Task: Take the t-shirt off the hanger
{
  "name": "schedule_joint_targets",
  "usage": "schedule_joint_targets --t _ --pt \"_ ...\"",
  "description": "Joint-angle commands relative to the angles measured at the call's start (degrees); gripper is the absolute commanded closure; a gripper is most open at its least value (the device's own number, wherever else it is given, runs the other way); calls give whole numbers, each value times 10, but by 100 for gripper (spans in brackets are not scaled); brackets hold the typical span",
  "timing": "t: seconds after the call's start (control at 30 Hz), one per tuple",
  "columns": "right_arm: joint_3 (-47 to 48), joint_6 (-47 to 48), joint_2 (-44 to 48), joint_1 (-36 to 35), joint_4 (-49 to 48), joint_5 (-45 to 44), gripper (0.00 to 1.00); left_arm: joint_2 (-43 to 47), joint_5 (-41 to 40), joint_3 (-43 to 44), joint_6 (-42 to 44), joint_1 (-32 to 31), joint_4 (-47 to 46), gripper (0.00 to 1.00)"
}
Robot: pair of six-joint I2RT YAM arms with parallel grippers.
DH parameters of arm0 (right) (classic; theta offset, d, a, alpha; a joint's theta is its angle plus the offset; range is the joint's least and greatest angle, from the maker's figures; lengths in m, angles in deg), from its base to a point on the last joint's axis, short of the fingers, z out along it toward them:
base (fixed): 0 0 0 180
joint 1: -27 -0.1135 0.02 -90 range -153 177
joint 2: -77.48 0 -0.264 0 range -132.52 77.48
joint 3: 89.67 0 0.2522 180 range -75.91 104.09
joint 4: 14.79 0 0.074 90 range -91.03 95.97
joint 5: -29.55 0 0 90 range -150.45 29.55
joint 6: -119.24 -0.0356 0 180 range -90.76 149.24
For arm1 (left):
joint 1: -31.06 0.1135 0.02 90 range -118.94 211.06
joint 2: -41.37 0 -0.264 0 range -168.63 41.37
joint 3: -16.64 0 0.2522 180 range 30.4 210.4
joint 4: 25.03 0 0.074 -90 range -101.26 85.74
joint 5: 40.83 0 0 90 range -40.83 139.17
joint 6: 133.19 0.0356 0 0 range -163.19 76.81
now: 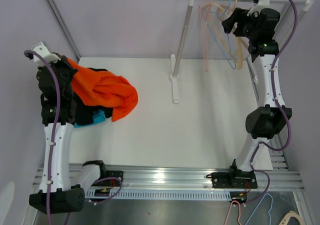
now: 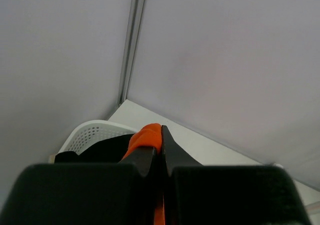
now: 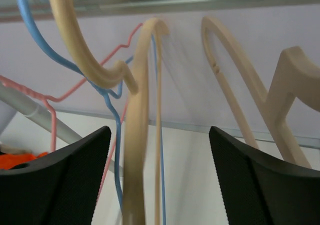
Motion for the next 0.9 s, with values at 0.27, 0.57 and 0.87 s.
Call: schedule_joint_targets --t 0.27,0.57,0.87 --pt "-22 15 84 12 38 -46 1 21 -151 -54 -21 3 105 99" --pt "-133 -8 202 38 -14 -31 1 -37 -359 1 -127 68 251 99" --pt "-157 -22 250 41 -29 -4 1 -159 -253 75 -187 166 308 99"
